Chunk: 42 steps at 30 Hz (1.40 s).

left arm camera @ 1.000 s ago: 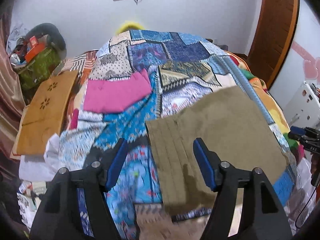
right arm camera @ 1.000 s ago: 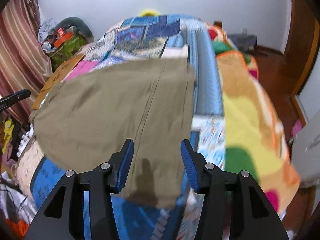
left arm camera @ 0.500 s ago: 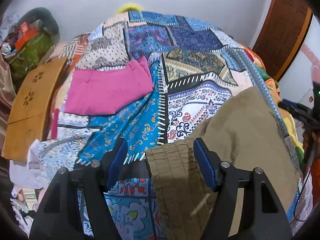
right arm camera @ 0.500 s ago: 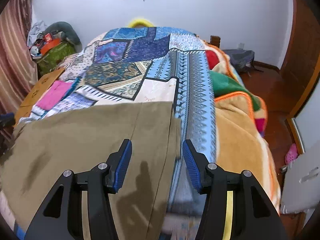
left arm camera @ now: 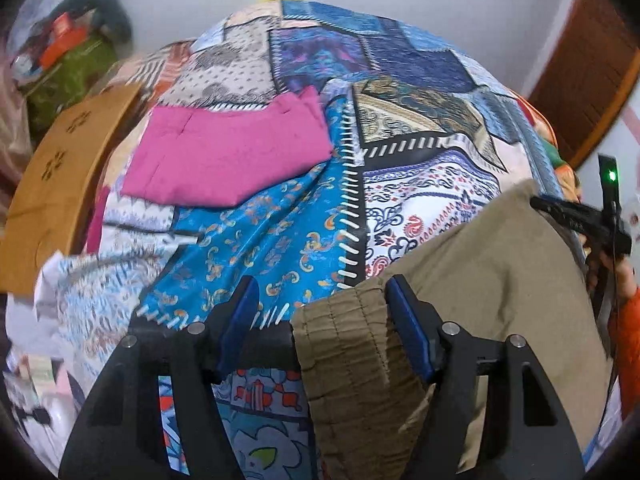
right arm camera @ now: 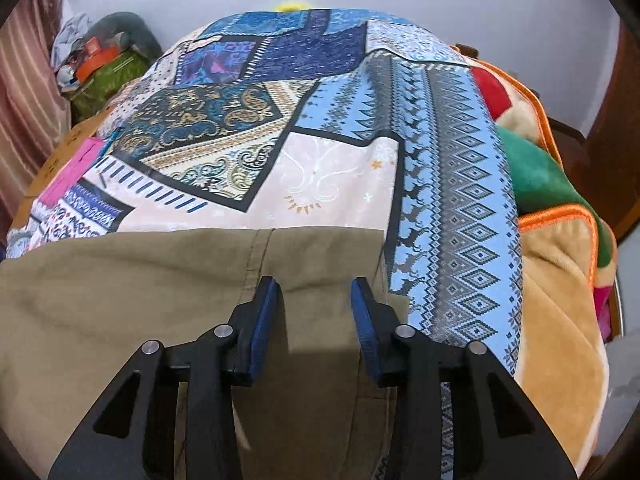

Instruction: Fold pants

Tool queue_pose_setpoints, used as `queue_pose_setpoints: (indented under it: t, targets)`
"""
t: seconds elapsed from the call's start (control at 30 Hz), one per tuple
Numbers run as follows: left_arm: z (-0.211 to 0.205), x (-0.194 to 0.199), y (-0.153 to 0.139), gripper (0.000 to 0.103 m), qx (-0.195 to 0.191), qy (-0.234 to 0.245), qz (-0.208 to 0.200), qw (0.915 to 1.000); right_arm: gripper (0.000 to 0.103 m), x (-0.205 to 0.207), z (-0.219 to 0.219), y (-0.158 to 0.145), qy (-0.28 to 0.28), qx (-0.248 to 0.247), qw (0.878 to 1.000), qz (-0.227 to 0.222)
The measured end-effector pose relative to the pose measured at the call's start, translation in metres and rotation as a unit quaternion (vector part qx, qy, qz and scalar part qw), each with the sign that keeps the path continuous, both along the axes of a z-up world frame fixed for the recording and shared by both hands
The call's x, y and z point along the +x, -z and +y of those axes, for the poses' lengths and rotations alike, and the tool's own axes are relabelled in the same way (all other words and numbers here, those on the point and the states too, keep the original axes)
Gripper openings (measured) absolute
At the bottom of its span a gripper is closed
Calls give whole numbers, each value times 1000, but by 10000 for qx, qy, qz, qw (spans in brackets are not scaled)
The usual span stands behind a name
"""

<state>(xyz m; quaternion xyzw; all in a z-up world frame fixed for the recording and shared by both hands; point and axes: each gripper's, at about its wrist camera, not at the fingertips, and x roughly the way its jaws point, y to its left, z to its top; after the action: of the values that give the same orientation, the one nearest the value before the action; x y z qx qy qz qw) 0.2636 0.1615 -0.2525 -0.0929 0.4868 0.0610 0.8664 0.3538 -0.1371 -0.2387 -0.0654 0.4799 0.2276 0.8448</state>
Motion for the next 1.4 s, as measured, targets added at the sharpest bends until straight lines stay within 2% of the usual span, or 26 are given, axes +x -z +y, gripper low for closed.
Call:
queue_pose_setpoints:
  t: [0.13, 0.23, 0.27, 0.37, 0.43, 0.47, 0.5, 0.57, 0.7, 0.73, 0.83, 0.93, 1.03, 1.1, 1.27, 1.4]
  targets:
    - [-6, -3, -8, 68, 219, 60, -3, 9997, 33, -1, 3, -1, 68, -283, 9996, 35]
    - [-11, -10, -26, 67, 539, 98, -116, 9984, 33, -1, 4, -11, 104, -426, 9989, 184]
    - [-12, -13, -34, 68, 620, 120, -210, 9978, 36, -4, 3, -17, 100, -368, 9990, 217]
    - [-15, -18, -54, 68, 426, 285, -391, 9979, 37, -17, -1, -41, 4, 20, 9998, 205]
    - [-21, -18, -63, 69, 279, 389, -460, 9978, 43, -28, 1, -58, -91, 253, 9995, 157]
    - [-26, -17, -67, 70, 241, 439, -491, 9975, 49, -34, 4, -65, -131, 361, 9992, 136]
    - [-31, -15, -69, 73, 220, 487, -512, 9973, 55, -40, 6, -71, -189, 485, 9986, 102]
    - [-43, -10, -72, 78, 135, 575, -530, 9968, 60, -52, 17, -82, -393, 660, 9970, 37]
    - [-67, 4, -64, 80, 25, 745, -423, 9963, 70, -73, 46, -84, -781, 623, 9949, -102]
    - [-73, 9, -59, 80, 24, 799, -363, 9961, 71, -74, 56, -79, -846, 573, 9947, -71]
    - [-87, 23, -35, 80, 129, 946, 21, 9954, 71, -74, 70, -59, -994, 480, 9934, 304]
    - [-97, 28, -4, 80, 506, 1194, 579, 9899, 71, -80, 75, -36, -1070, 289, 9914, 693]
    - [-106, 12, -2, 81, 909, 1452, 445, 9842, 71, -97, 64, -35, -1168, 239, 9916, 507]
    - [-111, 3, -4, 81, 1041, 1520, 429, 9819, 71, -105, 54, -38, -1170, 236, 9915, 521]
    - [-113, -26, -11, 84, 1155, 1473, 273, 9819, 71, -129, 25, -40, -986, 267, 9926, 654]
    - [-109, -49, -16, 88, 1064, 1325, 176, 9853, 71, -155, 6, -43, -786, 187, 9954, 518]
